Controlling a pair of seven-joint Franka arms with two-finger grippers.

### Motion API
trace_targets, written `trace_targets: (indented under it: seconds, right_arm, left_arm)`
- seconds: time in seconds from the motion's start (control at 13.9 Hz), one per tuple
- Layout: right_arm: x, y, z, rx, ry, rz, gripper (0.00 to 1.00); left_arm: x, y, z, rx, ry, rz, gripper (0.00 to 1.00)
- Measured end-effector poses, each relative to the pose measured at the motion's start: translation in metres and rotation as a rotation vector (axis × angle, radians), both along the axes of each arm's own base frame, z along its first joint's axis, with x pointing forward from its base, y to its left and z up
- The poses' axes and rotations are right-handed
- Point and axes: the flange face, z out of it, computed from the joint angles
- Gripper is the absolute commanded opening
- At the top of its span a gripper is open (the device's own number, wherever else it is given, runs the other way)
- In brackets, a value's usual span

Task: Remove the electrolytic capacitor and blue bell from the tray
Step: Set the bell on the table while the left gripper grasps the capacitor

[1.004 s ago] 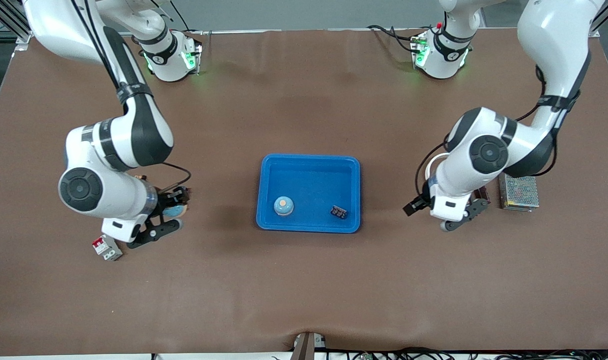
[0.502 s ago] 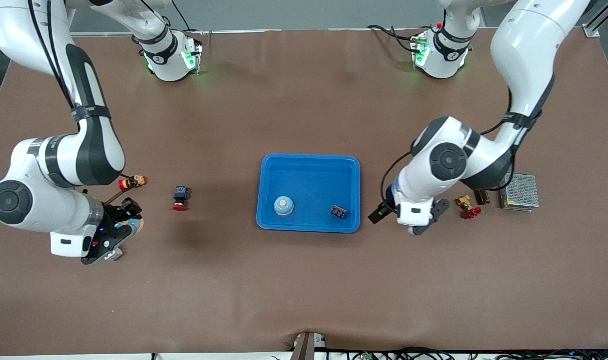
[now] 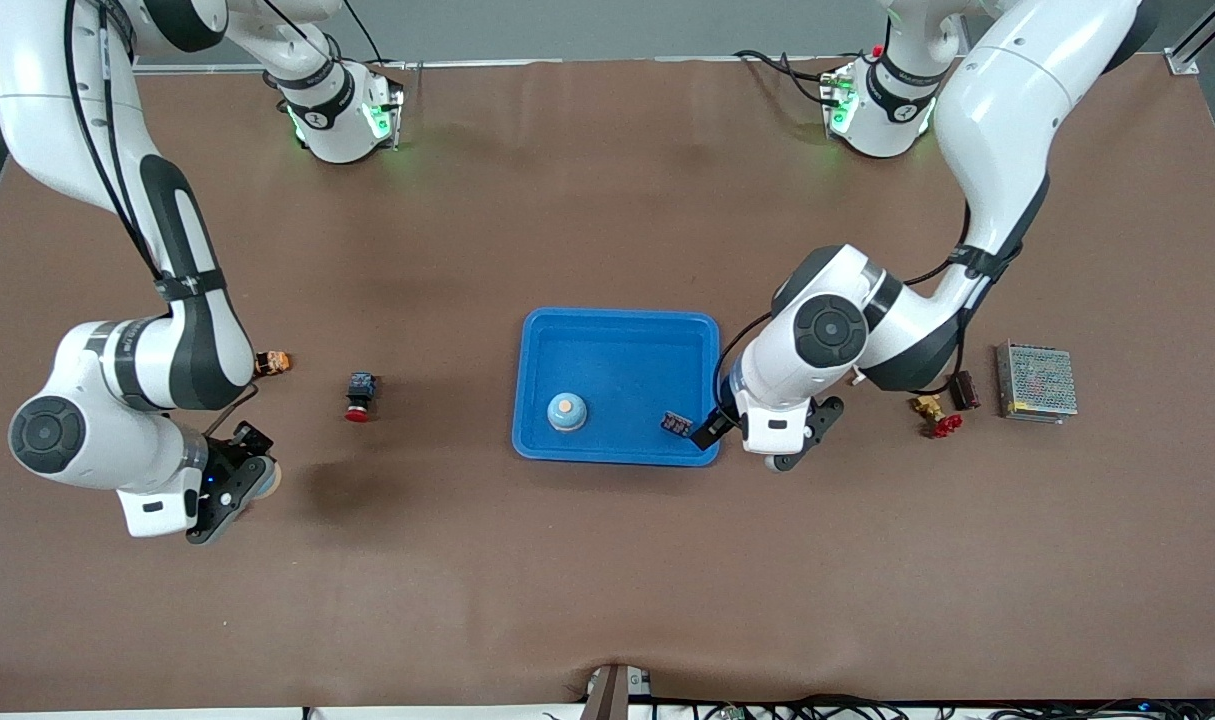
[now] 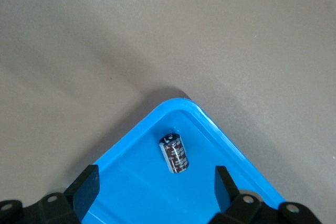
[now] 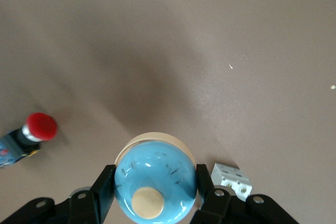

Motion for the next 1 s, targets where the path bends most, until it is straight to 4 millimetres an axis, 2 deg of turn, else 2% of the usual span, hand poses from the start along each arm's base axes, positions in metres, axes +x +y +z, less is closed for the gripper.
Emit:
trace_targets:
  seconds: [0.22,0.36,0.65,1.0]
  right_arm:
    - [-0.005,-0.005,-0.03,0.002,-0.015,0.042,0.54]
    - [-0.005,-0.011,-0.042,0.002,-0.017,0.045,0.54]
    - [-0.009,-0.013,-0.063,0.003,-0.043,0.052,0.54]
    - [-0.011,-0.012,-0.074,0.014,-0.045,0.043,0.54]
  left_arm:
    - [-0.006,-0.023,-0.014,0.035,-0.006,0.015,0.83]
    - [-0.011,-0.031,-0.027,0.048,0.008,0.022,0.82]
    - [-0.016,-0.035,-0.053,0.056,0.05,0.053,0.8]
    - [-0.016,-0.035,-0.061,0.059,0.063,0.072,0.8]
